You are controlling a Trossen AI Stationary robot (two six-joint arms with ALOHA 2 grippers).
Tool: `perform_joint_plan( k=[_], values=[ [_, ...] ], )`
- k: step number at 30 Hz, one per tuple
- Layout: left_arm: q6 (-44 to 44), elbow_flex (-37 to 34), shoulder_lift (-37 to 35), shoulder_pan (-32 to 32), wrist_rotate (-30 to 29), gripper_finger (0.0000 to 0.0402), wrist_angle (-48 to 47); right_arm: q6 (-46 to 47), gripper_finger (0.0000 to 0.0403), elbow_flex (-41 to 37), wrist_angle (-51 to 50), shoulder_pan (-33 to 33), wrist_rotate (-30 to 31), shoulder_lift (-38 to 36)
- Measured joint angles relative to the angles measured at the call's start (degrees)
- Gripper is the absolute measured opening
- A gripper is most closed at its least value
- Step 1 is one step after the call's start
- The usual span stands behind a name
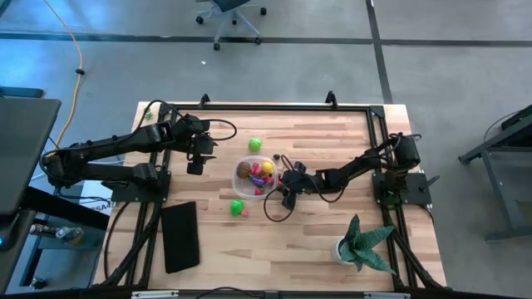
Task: Pick and placing Produce into tupperware
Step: Put the strawberry into the transparent bin
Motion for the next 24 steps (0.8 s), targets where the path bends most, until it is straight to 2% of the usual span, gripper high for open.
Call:
perform_joint_plan(
  k=[4, 12, 21, 24],
  values=[
    [0.0, 0.0, 0.0, 0.0, 0.0, 0.0193, 0.0, 0.0, 0.0148, 0.0, 0.0, 0.0, 0.1, 0.0],
    [0.0, 0.0, 0.0, 0.0, 0.0, 0.0193, 0.0, 2.0, 0.0147, 0.0, -2.4, 0.8, 0.6, -1.2],
    [0.0, 0.0, 0.0, 0.0, 0.0, 0.0193, 0.0, 1.9, 0.0148, -0.2, -10.0, 4.8, 8.7, -11.2],
    [0.0, 0.0, 0.0, 0.0, 0.0, 0.0193, 0.0, 0.4, 0.0148, 0.9, -10.2, 4.8, 8.8, -13.4]
  ],
)
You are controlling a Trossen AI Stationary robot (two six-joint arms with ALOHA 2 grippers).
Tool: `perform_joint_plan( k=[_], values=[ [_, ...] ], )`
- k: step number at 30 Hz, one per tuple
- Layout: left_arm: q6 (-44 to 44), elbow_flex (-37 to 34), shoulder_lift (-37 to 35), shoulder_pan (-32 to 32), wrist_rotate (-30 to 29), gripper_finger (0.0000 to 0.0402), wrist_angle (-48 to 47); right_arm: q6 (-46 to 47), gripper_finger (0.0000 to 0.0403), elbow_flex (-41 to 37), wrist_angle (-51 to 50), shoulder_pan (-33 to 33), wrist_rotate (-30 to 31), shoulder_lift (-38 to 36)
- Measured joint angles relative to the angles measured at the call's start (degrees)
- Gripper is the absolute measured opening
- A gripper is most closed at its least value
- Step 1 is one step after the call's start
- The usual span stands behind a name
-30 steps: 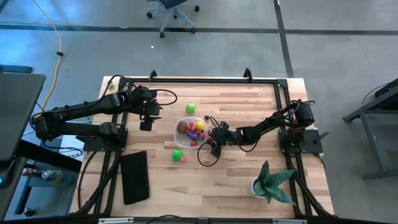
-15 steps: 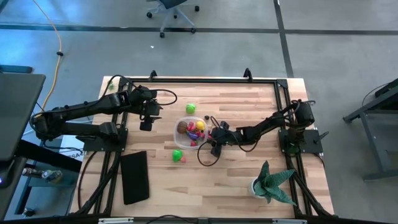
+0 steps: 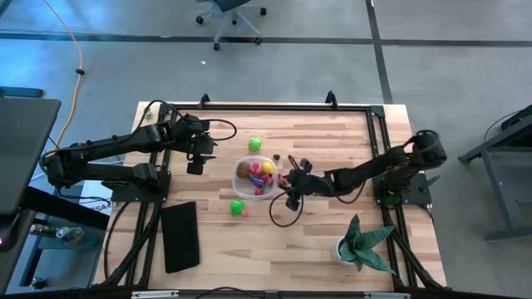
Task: Pick and placing Produce into tupperware
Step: Put the strawberry into the transparent bin
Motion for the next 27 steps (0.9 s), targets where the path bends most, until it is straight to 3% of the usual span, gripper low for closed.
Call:
perform_joint_plan(
  k=[7, 19, 27],
  values=[
    [0.0, 0.0, 0.0, 0.0, 0.0, 0.0193, 0.0, -6.0, 0.0149, 10.5, -9.3, -3.2, -3.3, 1.0],
    [0.0, 0.0, 0.0, 0.0, 0.0, 0.0193, 0.0, -10.5, 0.0149, 30.7, -30.5, -9.0, -12.2, 15.4],
    [0.0, 0.0, 0.0, 0.0, 0.0, 0.0193, 0.0, -11.1, 0.0162, 33.4, -32.7, -9.4, -14.1, 18.7]
  ],
)
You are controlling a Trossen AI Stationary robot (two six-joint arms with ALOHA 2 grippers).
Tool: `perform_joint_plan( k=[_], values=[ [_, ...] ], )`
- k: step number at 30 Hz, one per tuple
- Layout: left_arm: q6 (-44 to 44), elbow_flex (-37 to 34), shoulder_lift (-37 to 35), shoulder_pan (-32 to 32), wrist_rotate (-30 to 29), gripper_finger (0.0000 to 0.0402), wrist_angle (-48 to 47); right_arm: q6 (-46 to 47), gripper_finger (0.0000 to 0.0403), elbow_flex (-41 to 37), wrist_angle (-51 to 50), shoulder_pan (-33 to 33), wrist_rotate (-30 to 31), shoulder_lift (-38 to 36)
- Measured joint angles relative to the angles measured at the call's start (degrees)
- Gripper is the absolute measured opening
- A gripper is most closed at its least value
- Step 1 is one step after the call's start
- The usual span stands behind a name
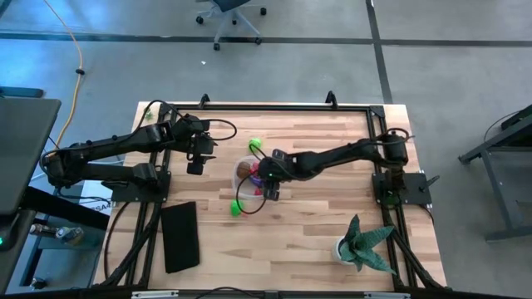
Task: Pick and placing Produce into tupperware
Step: Put the strawberry into the transparent bin, then put the cherry into the transparent bin
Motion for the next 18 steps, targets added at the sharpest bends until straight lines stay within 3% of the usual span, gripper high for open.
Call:
perform_joint_plan(
  k=[11, 18],
  values=[
    [0.0, 0.0, 0.0, 0.0, 0.0, 0.0193, 0.0, -0.4, 0.0235, -0.4, -0.6, 0.0, 0.9, 0.0],
    [0.0, 0.0, 0.0, 0.0, 0.0, 0.0193, 0.0, -0.9, 0.0243, -0.4, -0.6, 0.0, 1.9, -0.8]
  ],
)
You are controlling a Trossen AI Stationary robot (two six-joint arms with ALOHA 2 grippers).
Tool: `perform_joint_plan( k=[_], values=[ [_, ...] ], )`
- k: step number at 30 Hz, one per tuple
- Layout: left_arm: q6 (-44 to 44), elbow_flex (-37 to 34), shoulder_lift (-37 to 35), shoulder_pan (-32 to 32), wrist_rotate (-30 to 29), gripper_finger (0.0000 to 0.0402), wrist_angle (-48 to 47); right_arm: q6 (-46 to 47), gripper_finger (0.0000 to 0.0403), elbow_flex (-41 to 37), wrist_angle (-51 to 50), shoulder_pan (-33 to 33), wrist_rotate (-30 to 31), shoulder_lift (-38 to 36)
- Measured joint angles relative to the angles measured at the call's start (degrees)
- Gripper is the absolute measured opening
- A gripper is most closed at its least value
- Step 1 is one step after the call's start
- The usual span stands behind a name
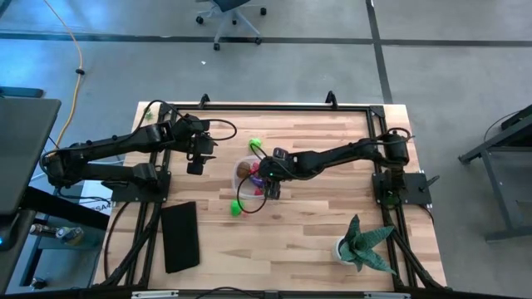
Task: Pick and placing Produce into tupperware
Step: Put the cherry into the transparent bin
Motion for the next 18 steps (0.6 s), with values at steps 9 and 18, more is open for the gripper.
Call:
perform_joint_plan(
  k=[9, 18],
  values=[
    [0.0, 0.0, 0.0, 0.0, 0.0, 0.0193, 0.0, -1.0, 0.0243, -7.4, 5.4, 2.0, 7.5, -10.0],
    [0.0, 0.0, 0.0, 0.0, 0.0, 0.0193, 0.0, -1.0, 0.0243, -34.1, 30.9, 1.9, 4.5, -24.0]
  ],
)
